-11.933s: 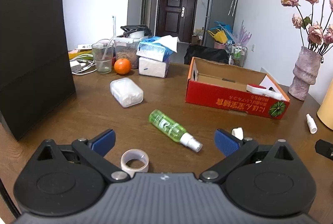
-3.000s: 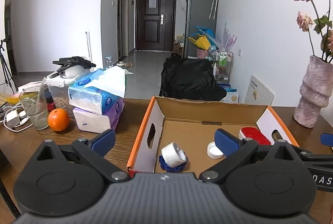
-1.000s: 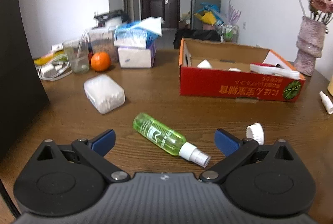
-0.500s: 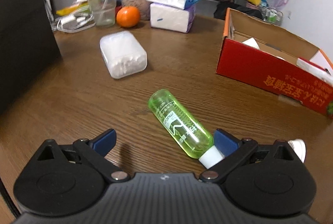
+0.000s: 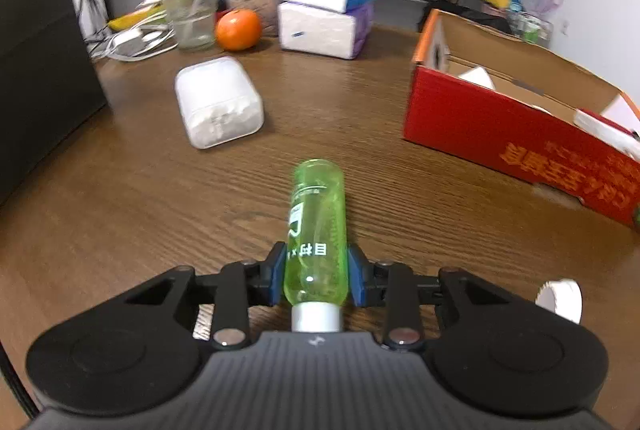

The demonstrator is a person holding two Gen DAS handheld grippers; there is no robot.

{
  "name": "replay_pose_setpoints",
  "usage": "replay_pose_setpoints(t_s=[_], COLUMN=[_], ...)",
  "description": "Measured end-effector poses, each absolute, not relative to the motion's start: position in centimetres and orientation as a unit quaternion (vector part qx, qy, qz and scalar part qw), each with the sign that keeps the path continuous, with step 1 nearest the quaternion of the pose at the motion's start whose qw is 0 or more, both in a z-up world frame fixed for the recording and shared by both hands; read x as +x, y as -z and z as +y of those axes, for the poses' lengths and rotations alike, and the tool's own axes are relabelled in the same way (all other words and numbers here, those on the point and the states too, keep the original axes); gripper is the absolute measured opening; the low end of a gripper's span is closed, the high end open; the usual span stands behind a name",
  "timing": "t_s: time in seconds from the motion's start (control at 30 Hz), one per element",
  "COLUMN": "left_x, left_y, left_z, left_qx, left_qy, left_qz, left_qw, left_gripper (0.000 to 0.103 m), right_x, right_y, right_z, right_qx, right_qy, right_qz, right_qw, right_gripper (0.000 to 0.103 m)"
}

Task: Organize rigid objects
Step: 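Close the left tool around the lying green spray bottle, then lift the green spray bottle upright with the left tool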

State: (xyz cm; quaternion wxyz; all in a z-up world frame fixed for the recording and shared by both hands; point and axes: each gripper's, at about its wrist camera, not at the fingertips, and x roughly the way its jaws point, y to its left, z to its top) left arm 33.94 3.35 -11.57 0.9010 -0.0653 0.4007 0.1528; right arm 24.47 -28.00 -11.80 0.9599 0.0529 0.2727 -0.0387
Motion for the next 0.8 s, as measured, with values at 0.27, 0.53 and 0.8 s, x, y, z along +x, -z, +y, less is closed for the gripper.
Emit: replay_pose_setpoints(t_s=[0.27,0.53,0.8], left_x=[33.1,31.8,30.6], left_y=[11.2,9.8,8.6], left_z=[3.2,3.0,3.1], left_qx=[-0.063,-0.068,-0.076], left_qy=[-0.119,-0.099,-0.081], left_qz=[0.388,0.353,0.324], left_qw=[0.912,0.928,0.940], left_gripper=[0.032,0.032,0.032], right_x=[24.8,24.9,25.0], right_y=[12.3,12.7,12.9], right_z=[-27.9,-27.7,-27.6], right_qx=[0.051,0.046,0.042], right_qy=[0.045,0.051,0.055], right_qz=[0.278,0.278,0.275], right_qw=[0.958,0.958,0.959], right_gripper=[0.103,0.103,0.103])
